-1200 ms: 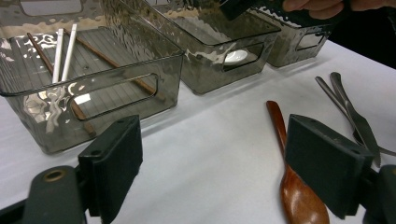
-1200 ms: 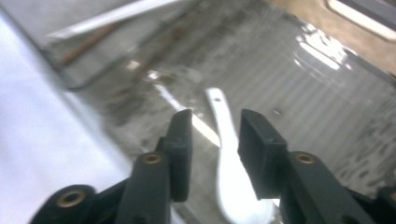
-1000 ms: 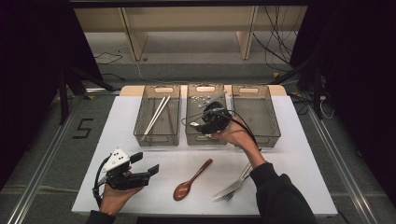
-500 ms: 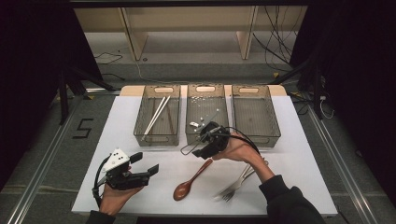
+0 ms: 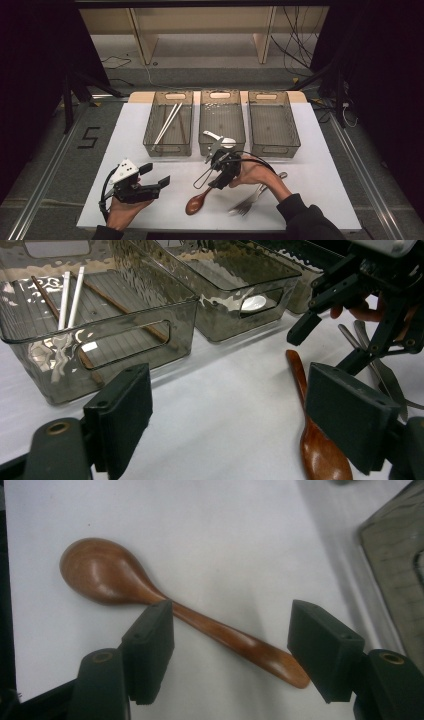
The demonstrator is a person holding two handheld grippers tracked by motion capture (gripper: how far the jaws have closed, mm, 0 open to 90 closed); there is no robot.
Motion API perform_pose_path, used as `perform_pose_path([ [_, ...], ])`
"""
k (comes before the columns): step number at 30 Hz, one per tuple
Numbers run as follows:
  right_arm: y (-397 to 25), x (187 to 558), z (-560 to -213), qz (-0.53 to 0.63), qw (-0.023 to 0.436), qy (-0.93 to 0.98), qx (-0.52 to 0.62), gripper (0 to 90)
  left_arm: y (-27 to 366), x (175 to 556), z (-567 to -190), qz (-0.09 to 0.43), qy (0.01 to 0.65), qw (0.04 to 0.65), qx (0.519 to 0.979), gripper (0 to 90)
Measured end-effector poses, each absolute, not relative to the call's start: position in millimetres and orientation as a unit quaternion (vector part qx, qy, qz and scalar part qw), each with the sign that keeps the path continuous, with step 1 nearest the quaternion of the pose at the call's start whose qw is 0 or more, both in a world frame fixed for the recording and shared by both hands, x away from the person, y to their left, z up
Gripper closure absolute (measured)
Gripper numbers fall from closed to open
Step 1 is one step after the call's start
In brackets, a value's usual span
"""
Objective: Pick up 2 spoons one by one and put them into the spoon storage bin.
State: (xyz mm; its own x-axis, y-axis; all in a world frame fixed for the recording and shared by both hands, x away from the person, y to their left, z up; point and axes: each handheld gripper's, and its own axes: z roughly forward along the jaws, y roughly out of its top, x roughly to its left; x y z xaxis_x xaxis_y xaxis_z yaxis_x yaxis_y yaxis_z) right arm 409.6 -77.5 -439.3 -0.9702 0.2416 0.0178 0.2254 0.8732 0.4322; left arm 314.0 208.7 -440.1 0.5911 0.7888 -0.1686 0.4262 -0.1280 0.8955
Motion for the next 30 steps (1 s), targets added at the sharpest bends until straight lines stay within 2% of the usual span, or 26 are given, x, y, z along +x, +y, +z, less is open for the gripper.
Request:
perform_pose_path([
  [7, -74.0, 408.8, -449.4, 0.202, 0.015, 0.972, 0.115, 33.6, 208.3, 314.3, -440.2, 0.177, 0.416, 0.513, 0.73, 18.7],
  [11, -74.5, 413.9, -452.3, 0.202, 0.018, 0.972, 0.118, 36.2, 208.8, 314.3, -440.2, 0.177, 0.416, 0.513, 0.73, 18.7],
  [14, -75.1, 417.8, -452.9, 0.203, 0.025, 0.969, 0.139, 43.8, 209.1, 314.0, -440.0, 0.177, 0.416, 0.513, 0.73, 18.7],
  [19, -79.6, 425.0, -451.7, 0.208, 0.039, 0.96, 0.18, 65.8, 208.4, 314.3, -440.2, 0.177, 0.415, 0.512, 0.731, 18.7],
  [23, -82.4, 431.8, -455.6, 0.199, 0.055, 0.956, 0.206, 79.6, 207.6, 314.3, -440.3, 0.176, 0.415, 0.512, 0.731, 18.7],
  [30, -80.6, 433.7, -462.0, 0.184, 0.054, 0.957, 0.219, 90.0, 208.3, 314.1, -440.3, 0.177, 0.415, 0.512, 0.731, 18.7],
])
